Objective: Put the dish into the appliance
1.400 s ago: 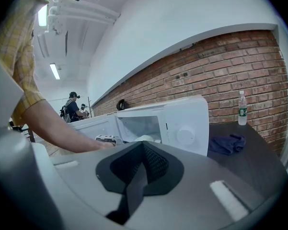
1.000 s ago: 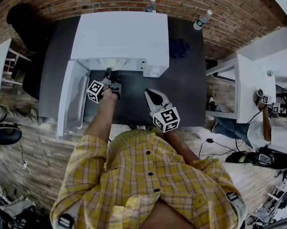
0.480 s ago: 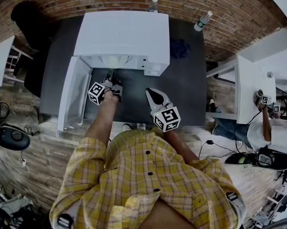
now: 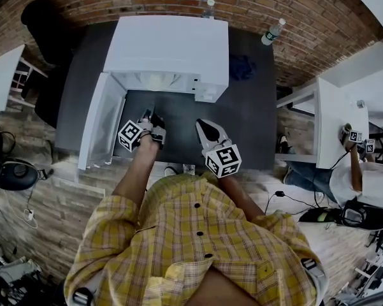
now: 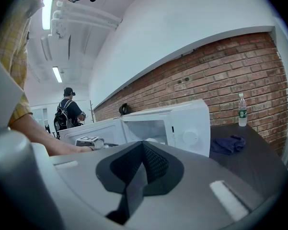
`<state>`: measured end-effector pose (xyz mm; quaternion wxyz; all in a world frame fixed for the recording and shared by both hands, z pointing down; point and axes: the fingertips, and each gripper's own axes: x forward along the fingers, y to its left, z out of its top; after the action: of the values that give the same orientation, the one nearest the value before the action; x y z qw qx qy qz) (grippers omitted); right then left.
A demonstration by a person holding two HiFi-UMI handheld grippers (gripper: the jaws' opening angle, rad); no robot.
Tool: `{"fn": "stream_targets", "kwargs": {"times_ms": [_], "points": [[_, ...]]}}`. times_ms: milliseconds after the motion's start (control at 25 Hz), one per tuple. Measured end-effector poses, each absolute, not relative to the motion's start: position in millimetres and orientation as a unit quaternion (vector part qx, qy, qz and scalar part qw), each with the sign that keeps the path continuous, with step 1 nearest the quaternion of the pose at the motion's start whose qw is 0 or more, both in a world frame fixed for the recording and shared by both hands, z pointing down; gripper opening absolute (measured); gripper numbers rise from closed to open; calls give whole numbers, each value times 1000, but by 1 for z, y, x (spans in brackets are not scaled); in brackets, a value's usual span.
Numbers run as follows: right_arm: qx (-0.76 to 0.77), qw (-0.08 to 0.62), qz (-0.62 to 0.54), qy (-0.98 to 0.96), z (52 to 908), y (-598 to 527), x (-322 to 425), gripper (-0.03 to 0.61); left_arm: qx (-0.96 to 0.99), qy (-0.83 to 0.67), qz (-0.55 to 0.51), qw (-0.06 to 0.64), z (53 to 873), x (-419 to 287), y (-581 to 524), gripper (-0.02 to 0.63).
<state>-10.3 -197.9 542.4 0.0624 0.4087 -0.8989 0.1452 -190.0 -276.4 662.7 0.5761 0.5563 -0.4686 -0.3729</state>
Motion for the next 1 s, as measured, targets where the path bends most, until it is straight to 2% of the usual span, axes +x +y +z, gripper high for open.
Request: {"fn": "stream_targets", "kwargs": {"times_ms": [360,1000], "points": [[409,59,149,-898,540,-195,-10,3,593,-451,-359,562,629,-177,-243,0],[399,53,165,-900,542,-194,-27,3,715,-469,-246,457,569,-154,-201,0]]}}
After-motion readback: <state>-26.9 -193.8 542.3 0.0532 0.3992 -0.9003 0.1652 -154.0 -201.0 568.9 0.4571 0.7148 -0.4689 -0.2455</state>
